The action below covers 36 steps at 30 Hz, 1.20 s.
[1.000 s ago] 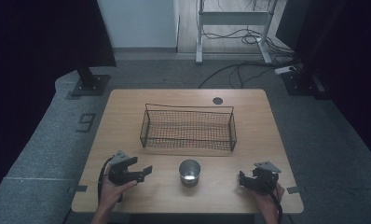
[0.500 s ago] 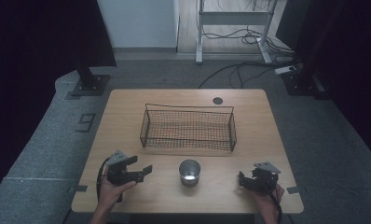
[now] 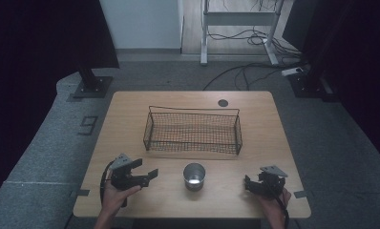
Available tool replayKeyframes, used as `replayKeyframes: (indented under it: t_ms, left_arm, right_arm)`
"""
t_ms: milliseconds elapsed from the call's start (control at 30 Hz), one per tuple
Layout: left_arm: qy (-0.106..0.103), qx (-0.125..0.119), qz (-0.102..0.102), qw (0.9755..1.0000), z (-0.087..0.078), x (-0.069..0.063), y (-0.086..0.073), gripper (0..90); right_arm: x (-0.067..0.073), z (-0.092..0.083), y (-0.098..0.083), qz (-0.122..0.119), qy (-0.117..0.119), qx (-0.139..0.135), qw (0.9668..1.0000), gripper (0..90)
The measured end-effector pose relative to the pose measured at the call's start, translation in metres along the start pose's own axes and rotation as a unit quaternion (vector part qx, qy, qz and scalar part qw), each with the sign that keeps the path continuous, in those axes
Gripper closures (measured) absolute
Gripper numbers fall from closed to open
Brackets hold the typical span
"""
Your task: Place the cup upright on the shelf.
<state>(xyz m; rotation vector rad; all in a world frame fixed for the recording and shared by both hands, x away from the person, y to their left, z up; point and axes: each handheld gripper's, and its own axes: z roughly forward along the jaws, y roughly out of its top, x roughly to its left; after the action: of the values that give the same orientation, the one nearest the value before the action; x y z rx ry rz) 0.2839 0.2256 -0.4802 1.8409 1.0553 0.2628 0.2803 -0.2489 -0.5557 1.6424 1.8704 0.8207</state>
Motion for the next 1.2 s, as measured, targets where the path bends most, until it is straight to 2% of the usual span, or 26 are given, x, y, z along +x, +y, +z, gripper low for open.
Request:
replayKeyframes:
  t_ms: [467,767,1200]
  left_arm:
    - [-0.024,0.014,0.024,0.9993,0.015,-0.021,0.005,14.4]
    - [-0.040,0.028,0.043,0.9979,0.023,-0.038,0.006,14.1]
    - [-0.046,0.040,0.057,0.9965,0.038,-0.054,0.008,14.0]
  right_arm:
    - [0.000,0.000,0.000,0.001,-0.001,0.000,1.0000,7.1]
    - [0.000,0.000,0.000,0.002,-0.002,0.000,1.0000,7.2]
    - [0.000,0.000,0.000,0.001,0.000,0.000,1.0000,7.6]
